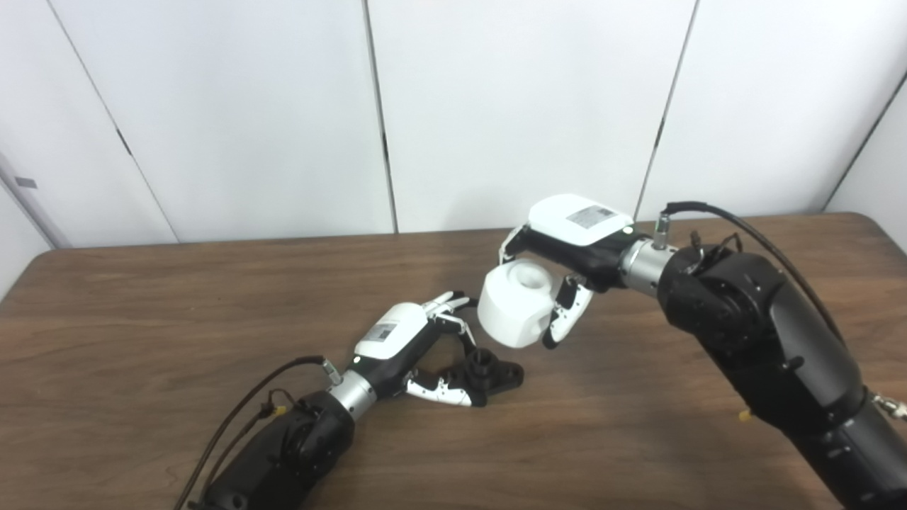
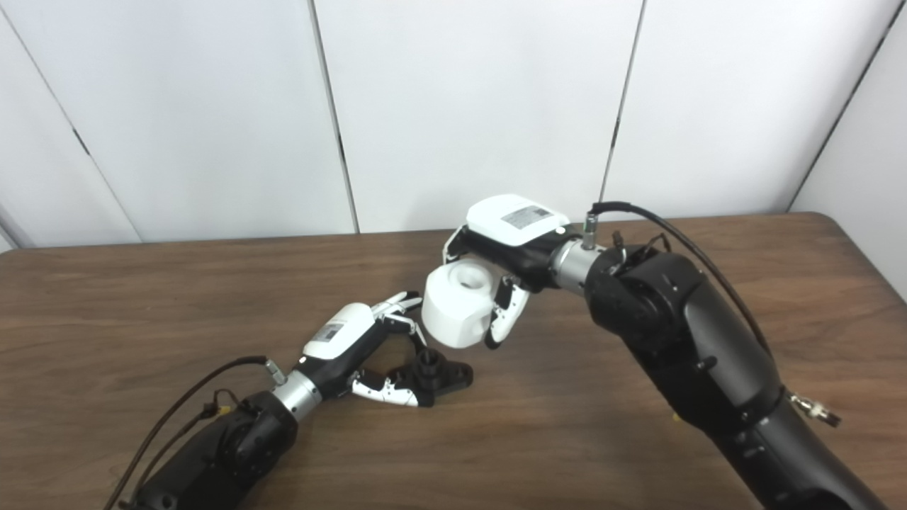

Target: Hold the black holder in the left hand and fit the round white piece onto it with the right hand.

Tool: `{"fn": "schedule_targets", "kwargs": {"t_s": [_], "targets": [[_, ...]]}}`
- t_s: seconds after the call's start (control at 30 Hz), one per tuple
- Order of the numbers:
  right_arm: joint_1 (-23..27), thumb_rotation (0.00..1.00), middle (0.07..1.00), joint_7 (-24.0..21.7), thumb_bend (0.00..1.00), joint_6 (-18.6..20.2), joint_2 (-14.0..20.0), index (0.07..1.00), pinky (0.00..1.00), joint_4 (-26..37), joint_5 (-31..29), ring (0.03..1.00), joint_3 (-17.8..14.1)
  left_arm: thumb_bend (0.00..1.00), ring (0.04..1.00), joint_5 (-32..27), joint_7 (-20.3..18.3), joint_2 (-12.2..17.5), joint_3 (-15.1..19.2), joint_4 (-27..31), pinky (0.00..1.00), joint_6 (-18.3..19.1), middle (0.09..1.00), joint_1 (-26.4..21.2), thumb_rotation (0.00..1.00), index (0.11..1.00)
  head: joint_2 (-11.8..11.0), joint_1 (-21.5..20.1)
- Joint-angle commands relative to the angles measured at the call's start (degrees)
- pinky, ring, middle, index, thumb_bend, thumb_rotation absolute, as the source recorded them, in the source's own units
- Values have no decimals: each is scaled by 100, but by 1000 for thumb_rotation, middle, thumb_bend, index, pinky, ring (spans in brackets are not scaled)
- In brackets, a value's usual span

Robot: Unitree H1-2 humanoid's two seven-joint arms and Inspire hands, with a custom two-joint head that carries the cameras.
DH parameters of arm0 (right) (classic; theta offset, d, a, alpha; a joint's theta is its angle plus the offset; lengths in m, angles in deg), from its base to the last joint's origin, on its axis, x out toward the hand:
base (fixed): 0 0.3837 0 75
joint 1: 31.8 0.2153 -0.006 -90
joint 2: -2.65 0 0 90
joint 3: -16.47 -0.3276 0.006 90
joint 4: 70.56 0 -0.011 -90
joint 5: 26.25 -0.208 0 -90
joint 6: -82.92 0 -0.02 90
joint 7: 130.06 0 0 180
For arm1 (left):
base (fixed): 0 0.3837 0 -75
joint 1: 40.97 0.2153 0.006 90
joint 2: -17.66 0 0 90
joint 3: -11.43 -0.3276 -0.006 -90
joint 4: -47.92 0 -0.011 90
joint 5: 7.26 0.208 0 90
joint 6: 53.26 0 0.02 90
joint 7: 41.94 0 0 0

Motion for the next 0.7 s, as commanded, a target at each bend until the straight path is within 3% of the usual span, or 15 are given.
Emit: {"fn": "schedule_targets", "kwargs": {"t_s": [0.0,0.67], "targets": [[187,146,725,73,526,-61,-9,479,715,229,-7,775,-70,522,977,299,-521,-84,-233,-235,921,350,923,295,77,483,6,6],[55,145,718,173,526,-238,-207,479,717,5,19,770,79,521,978,328,-594,-117,-253,-59,917,532,928,320,78,484,82,94]]}}
